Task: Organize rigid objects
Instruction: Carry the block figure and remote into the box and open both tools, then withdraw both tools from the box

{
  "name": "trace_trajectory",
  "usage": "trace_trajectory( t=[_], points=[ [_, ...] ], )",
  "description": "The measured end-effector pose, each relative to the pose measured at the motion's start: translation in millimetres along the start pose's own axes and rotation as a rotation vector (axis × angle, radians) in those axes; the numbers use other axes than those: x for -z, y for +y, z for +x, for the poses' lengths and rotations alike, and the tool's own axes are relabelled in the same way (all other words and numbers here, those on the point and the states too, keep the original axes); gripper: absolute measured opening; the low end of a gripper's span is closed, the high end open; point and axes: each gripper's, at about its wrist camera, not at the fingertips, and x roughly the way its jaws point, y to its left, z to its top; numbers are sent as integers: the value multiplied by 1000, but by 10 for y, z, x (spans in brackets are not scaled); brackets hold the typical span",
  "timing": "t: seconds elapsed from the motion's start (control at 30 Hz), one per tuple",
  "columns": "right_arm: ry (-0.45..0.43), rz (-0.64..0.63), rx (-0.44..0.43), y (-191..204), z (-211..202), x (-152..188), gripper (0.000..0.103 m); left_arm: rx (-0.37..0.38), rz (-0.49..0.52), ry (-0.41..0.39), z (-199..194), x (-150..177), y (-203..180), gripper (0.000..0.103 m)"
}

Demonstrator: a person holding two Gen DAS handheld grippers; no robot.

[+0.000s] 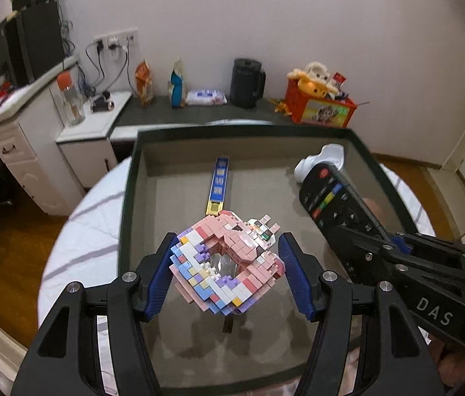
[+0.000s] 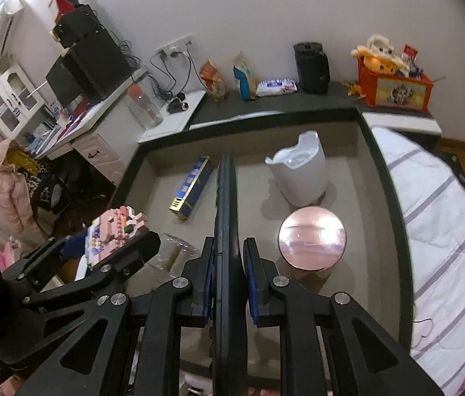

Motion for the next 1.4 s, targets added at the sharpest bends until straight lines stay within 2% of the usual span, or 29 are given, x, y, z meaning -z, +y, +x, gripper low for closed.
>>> trace_trajectory(
  t=[0.23, 0.37, 0.43, 0.5, 0.53, 0.57, 0.6, 0.67, 0.93, 0.97, 1.0, 1.13, 1.4],
  points=[
    [14, -15, 25, -5, 77, 18, 18, -28, 11, 56, 197, 40, -26, 64],
    [11, -16, 40, -14, 103, 16, 21, -83, 2, 55, 192, 50, 15, 81],
    [11, -9, 49, -27, 87, 8, 32, -83, -12, 54, 167, 49, 46, 82],
    [2, 2, 59, -59, 48, 10, 50, -65, -22, 53, 116, 56, 68, 82],
    [-1, 10, 62, -82, 30, 11, 56, -66, -24, 47, 87, 58, 74, 84],
    [-7, 20, 66, -108, 3, 13, 69, -89, -26, 36, 39, 62, 77, 91],
    [-20, 33, 70, -137, -40, 18, 83, -85, -27, 17, -22, 66, 82, 91],
    [-55, 53, 69, -178, -157, 29, 83, -79, -38, -12, -145, 80, 98, 99],
    [-133, 78, 79, -150, -647, 150, 87, -130, -50, -129, -800, 269, 164, 103],
    [-142, 75, 82, -139, -710, 174, 91, -139, -50, -134, -878, 303, 167, 103],
    [-150, 71, 83, -117, -791, 220, 102, -137, -49, -139, -947, 343, 162, 103],
    [-185, 50, 49, -29, -1075, 394, 103, -129, -53, -166, -1237, 564, 175, 103],
    [-252, 8, 92, 184, -1560, 895, 103, -121, -87, -188, -1625, 976, 202, 103]
  ],
)
